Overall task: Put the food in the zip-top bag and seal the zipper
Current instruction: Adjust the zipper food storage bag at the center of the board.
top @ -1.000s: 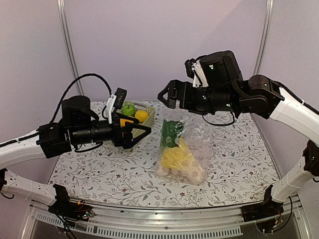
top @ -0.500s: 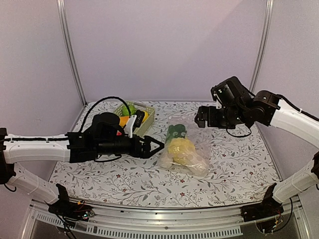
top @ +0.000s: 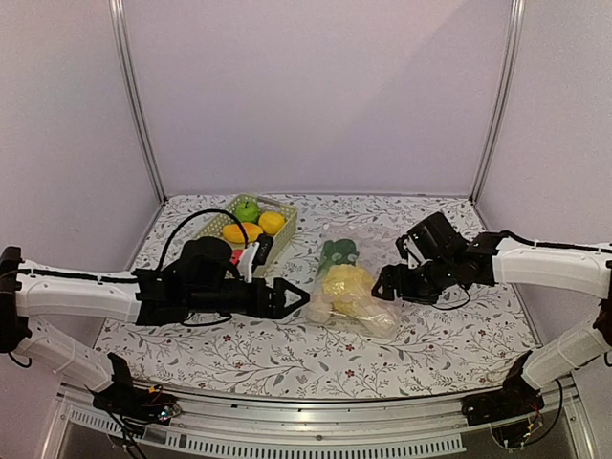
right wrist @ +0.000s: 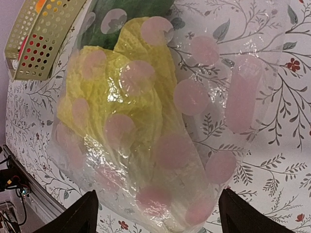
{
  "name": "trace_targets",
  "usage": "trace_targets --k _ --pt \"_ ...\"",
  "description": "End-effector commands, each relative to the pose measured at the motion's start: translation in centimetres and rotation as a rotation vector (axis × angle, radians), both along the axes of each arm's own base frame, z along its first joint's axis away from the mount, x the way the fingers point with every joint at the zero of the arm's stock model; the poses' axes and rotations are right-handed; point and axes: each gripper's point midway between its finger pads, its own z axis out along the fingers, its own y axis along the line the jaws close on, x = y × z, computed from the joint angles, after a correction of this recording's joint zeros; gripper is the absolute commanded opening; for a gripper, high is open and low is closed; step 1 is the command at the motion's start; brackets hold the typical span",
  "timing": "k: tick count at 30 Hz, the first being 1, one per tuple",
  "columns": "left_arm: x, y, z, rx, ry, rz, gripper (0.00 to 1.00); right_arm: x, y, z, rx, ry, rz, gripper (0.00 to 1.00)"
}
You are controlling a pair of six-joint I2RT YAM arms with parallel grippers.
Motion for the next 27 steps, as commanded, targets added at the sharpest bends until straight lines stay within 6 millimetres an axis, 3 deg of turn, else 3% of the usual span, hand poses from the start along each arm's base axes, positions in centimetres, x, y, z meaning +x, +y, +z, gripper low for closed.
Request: trace_targets --k 1,7,11,14,16,19,21,23,27 --pt "-0.5 0.5 1.1 -0.027 -0.007 0.017 0.99 -0.9 2.5 -1.3 0.041 0.018 0.103 0.86" --pt "-0.9 2.3 1.5 -0.017 -0.004 0.055 1.00 -4.1 5.6 -3.2 -0.006 0.056 0.225 0.86" --pt "-1.0 3.6 2.2 -0.016 -0.015 0.082 1.00 -6.2 9.3 -3.4 0.017 0.073 0.308 0.85" --pt "-1.2 4.4 2.0 0.005 -0.007 0.096 1.00 -8.1 13.4 -2.3 0.052 0.064 0.388 0.85" --pt "-1.2 4.9 1.9 0.012 -0.003 0.105 1.00 -8.6 16.5 -0.2 0.097 0.032 0.435 0.84" --pt "-1.2 5.1 1.7 0.013 0.004 0.111 1.00 -8.6 19.1 1.5 0.130 0.005 0.461 0.83" --pt "-1.2 5.2 1.5 0.018 0.011 0.114 1.00 -7.8 19.1 3.3 0.129 -0.036 0.442 0.86" --pt "-1.4 5.3 1.1 0.027 0.023 0.111 1.00 -6.6 17.8 4.8 0.094 -0.089 0.406 0.91" --pt "-1.6 5.3 -0.2 0.052 0.050 0.106 0.99 -4.0 12.7 6.1 0.035 -0.112 0.307 0.96"
